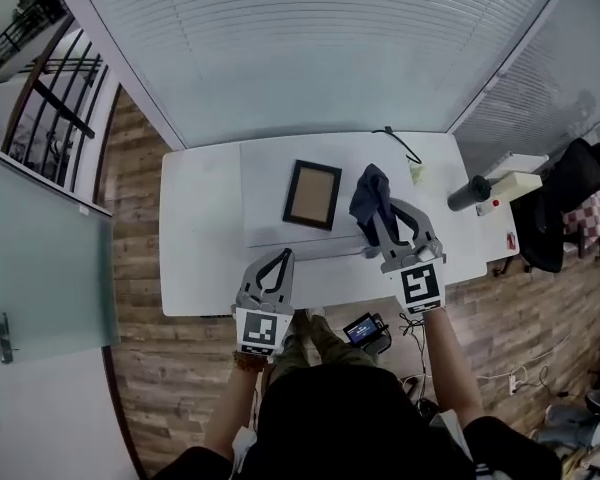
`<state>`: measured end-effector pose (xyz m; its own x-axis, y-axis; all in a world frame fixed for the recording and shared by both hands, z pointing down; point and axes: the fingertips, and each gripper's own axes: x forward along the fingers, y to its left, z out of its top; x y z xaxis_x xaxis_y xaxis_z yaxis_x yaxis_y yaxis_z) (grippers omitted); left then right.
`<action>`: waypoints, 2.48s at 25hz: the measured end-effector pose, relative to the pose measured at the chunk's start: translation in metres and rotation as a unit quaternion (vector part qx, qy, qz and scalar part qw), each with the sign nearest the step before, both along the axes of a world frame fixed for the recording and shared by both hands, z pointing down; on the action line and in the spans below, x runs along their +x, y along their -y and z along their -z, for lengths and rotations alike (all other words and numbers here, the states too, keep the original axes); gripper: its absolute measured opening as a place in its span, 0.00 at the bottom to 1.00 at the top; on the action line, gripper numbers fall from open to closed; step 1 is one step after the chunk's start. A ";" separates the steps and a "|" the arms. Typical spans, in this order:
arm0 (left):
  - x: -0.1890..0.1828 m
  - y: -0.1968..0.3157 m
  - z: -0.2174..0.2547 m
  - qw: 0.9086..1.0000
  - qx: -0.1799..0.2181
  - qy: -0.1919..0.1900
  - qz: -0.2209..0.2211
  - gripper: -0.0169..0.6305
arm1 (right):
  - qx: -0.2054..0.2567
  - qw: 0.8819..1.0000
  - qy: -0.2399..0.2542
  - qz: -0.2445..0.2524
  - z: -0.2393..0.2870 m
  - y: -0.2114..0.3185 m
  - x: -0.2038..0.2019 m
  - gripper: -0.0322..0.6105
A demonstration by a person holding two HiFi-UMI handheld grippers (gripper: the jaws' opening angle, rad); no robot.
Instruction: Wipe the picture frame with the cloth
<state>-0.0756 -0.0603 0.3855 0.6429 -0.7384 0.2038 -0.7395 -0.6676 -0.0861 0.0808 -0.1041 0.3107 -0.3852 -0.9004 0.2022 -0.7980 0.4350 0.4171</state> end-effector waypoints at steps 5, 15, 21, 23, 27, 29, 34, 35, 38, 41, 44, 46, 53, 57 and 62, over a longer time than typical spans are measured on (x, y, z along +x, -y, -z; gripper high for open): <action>0.015 0.048 0.006 0.997 -0.010 0.075 0.006 0.04 | -0.014 0.999 0.019 0.036 0.004 0.070 0.002 0.10; 0.017 0.092 -0.036 0.979 -0.106 0.169 -0.046 0.31 | -0.133 0.971 -0.049 0.192 -0.080 0.124 -0.035 0.10; 0.026 0.091 -0.062 0.964 -0.145 0.202 -0.089 0.36 | -0.199 0.956 -0.072 0.202 -0.126 0.128 -0.036 0.10; 0.020 0.093 -0.063 0.962 -0.162 0.201 -0.091 0.37 | -0.215 0.953 -0.063 0.204 -0.132 0.127 -0.044 0.10; 0.023 0.098 -0.066 0.964 -0.195 0.155 -0.092 0.36 | -0.240 0.946 -0.061 0.210 -0.133 0.132 -0.044 0.10; 0.023 0.098 -0.068 0.964 -0.205 0.139 -0.098 0.36 | -0.244 0.944 -0.067 0.211 -0.134 0.133 -0.043 0.10; 0.019 0.100 -0.067 0.958 -0.217 0.143 -0.117 0.36 | -0.245 0.946 -0.062 0.205 -0.134 0.135 -0.049 0.10; 0.020 0.101 -0.067 0.958 -0.216 0.144 -0.119 0.36 | -0.242 0.946 -0.065 0.204 -0.134 0.134 -0.048 0.10; 0.023 0.102 -0.067 0.960 -0.211 0.140 -0.121 0.36 | -0.229 0.950 -0.074 0.199 -0.134 0.133 -0.047 0.10; 0.021 0.101 -0.068 0.961 -0.208 0.134 -0.121 0.36 | -0.217 0.954 -0.068 0.196 -0.134 0.133 -0.047 0.10; 0.020 0.102 -0.067 0.962 -0.208 0.129 -0.121 0.36 | -0.209 0.957 -0.060 0.195 -0.134 0.134 -0.047 0.10; 0.020 0.103 -0.067 0.961 -0.213 0.128 -0.120 0.36 | -0.207 0.957 -0.058 0.195 -0.134 0.134 -0.048 0.10; 0.021 0.103 -0.067 0.962 -0.210 0.131 -0.115 0.36 | -0.224 0.951 -0.086 0.197 -0.135 0.128 -0.054 0.10; 0.022 0.101 -0.069 0.960 -0.221 0.128 -0.113 0.36 | -0.230 0.941 -0.118 0.219 -0.137 0.107 -0.069 0.10; 0.022 0.103 -0.070 0.957 -0.240 0.130 -0.099 0.36 | -0.216 0.931 -0.178 0.234 -0.140 0.084 -0.083 0.09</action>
